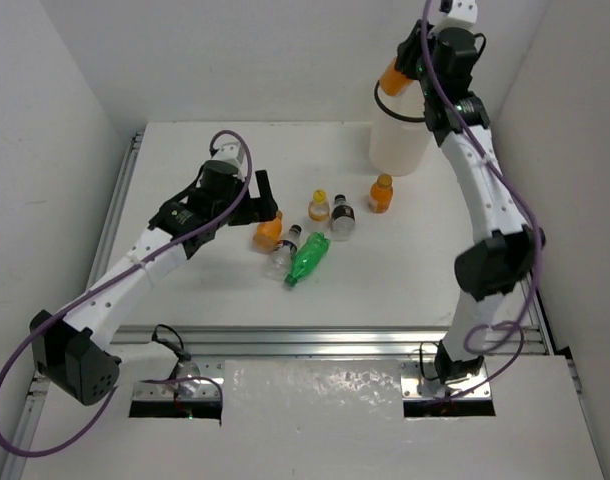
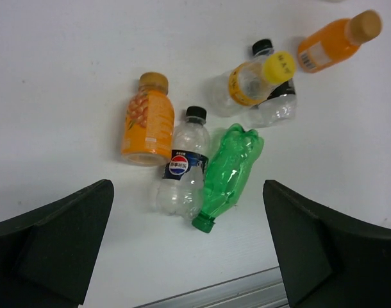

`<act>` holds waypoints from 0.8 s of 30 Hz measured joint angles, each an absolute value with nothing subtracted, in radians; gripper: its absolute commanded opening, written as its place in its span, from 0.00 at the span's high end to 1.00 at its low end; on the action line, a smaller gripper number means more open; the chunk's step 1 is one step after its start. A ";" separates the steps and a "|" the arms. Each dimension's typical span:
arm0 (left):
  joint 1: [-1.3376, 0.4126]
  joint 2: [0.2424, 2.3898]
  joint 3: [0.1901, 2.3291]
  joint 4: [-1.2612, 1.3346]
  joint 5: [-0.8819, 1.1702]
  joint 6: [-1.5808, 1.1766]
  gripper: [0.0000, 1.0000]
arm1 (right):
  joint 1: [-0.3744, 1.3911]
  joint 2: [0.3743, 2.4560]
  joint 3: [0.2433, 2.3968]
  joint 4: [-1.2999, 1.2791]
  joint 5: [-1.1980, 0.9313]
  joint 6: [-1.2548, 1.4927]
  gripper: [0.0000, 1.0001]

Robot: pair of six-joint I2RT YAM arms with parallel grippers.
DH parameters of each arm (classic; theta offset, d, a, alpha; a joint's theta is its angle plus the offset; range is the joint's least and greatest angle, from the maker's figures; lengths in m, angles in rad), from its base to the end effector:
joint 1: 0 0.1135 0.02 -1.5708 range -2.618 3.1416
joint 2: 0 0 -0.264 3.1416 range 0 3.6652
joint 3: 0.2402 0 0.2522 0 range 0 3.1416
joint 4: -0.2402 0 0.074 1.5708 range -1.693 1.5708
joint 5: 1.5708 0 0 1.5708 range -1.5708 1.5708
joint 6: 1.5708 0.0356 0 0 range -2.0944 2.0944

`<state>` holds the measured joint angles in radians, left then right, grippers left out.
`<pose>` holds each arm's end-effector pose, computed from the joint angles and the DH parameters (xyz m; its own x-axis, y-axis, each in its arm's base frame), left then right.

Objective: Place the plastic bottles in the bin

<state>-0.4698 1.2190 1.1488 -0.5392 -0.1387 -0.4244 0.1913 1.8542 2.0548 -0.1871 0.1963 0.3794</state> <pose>0.2405 -0.1166 0.3415 -0.6081 -0.1486 -0.7798 0.1063 0.9582 -0.2655 0.4243 0.0751 0.4760 0.0142 0.3727 -0.9278 -0.0003 0.9279 0.3728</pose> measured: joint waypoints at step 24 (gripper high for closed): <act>-0.384 1.802 1.327 -0.609 -0.061 -0.306 0.05 | 0.125 1.684 1.762 -0.224 0.085 0.348 0.01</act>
